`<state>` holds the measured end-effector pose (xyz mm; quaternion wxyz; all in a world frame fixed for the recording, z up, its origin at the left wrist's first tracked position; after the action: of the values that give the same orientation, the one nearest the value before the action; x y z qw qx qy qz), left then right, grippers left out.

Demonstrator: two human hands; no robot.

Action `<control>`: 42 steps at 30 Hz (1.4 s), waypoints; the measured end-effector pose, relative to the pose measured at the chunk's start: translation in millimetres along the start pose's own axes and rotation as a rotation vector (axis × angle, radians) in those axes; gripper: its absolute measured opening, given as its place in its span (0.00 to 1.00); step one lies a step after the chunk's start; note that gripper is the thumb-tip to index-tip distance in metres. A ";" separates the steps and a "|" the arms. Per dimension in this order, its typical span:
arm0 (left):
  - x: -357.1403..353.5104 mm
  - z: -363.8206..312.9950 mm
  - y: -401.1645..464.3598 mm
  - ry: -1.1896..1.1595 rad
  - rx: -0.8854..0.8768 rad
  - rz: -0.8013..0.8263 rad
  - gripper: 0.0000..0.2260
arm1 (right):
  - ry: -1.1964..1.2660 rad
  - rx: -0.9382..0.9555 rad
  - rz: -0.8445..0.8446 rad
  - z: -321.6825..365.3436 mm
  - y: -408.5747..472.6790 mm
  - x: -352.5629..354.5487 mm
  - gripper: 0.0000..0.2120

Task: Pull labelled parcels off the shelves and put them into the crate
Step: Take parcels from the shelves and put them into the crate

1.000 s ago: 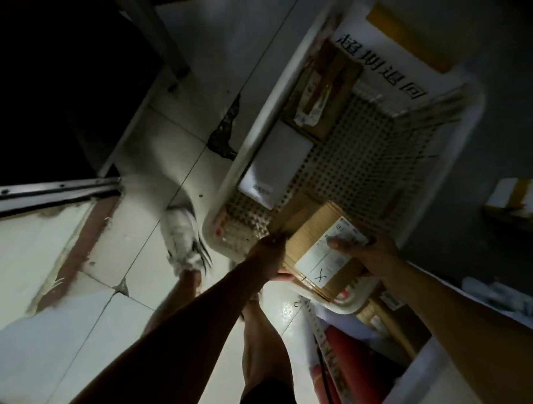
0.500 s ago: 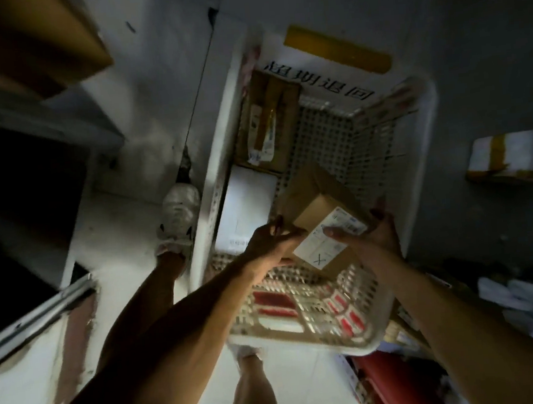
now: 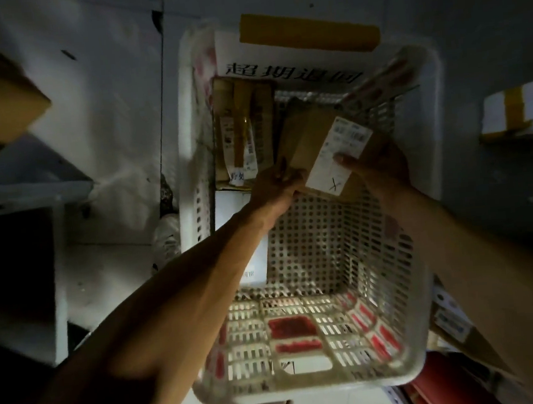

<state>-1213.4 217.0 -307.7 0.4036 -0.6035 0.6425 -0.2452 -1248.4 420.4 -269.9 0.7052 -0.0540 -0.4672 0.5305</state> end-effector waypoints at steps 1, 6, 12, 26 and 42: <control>1.2 -6.1 5.6 -0.001 -0.009 -0.004 0.15 | 0.007 0.015 0.007 5.6 6.7 -6.2 0.35; 12.8 -26.9 33.3 0.056 0.020 -0.099 0.15 | 0.143 0.045 0.018 32.1 40.6 -36.2 0.31; 22.9 -31.5 60.1 0.148 0.005 -0.121 0.17 | 0.037 0.048 0.050 36.8 78.7 -60.3 0.36; 63.2 -54.1 74.0 0.192 -0.145 -0.461 0.10 | -0.160 0.109 0.021 61.9 114.9 -111.4 0.39; 48.5 -81.3 -48.9 0.516 -0.203 -0.366 0.13 | -0.512 0.158 0.190 82.8 -51.7 -93.5 0.15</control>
<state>-1248.8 148.4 -234.3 0.1149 -0.6640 0.6256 -0.3930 -1271.6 288.7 -250.5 0.5136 0.0933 -0.5802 0.6252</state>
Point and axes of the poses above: each hand's wrist, its own y-axis towards the middle knuckle, its own x-axis out of the back of the hand, z = x × y, the point moved 5 cm from there along y, towards the middle knuckle, and after that the axes turned 4 degrees about -z, right-handed, at the moved point
